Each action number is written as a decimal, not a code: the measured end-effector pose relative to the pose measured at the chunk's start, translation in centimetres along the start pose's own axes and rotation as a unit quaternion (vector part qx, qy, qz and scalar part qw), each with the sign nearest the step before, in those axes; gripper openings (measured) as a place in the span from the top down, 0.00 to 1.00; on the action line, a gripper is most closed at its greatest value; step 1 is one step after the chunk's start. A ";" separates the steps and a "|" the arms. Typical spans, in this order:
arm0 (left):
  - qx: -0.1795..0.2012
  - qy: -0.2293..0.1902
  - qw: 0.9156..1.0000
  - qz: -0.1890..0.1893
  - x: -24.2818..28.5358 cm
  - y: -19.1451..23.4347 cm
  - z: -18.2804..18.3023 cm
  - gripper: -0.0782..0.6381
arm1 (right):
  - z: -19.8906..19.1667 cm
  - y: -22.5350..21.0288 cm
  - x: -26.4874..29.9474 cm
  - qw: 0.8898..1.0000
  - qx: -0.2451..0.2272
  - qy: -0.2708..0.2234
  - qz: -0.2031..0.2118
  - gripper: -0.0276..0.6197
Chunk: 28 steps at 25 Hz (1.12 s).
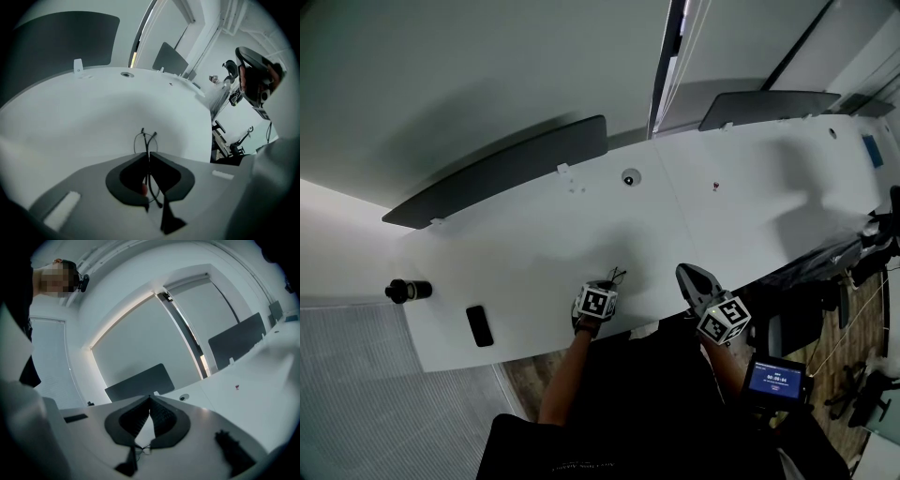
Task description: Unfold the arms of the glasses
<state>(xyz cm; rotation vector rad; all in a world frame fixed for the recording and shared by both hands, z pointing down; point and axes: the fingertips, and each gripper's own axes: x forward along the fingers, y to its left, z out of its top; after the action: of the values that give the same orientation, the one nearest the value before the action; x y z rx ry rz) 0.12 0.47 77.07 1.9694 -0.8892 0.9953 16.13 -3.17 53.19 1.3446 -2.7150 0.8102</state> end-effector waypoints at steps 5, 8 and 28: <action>0.001 0.001 1.000 -0.002 -0.1 0.0 -0.2 0.86 | -0.1 0.3 0.4 1.000 0.001 0.002 0.006 0.95; 0.006 0.003 1.000 -0.004 -0.6 -0.2 -0.3 0.86 | -0.4 0.5 0.5 1.000 0.001 0.004 0.010 0.95; -0.075 -0.339 0.897 -0.273 -23.7 -7.9 11.0 0.87 | 5.4 10.8 1.3 0.968 0.039 -0.063 0.240 0.95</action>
<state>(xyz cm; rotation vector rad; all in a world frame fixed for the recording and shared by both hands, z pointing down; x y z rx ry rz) -0.54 0.82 49.76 2.2678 -0.6549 -0.1011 8.45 -1.20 44.05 0.7671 -3.1953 0.8837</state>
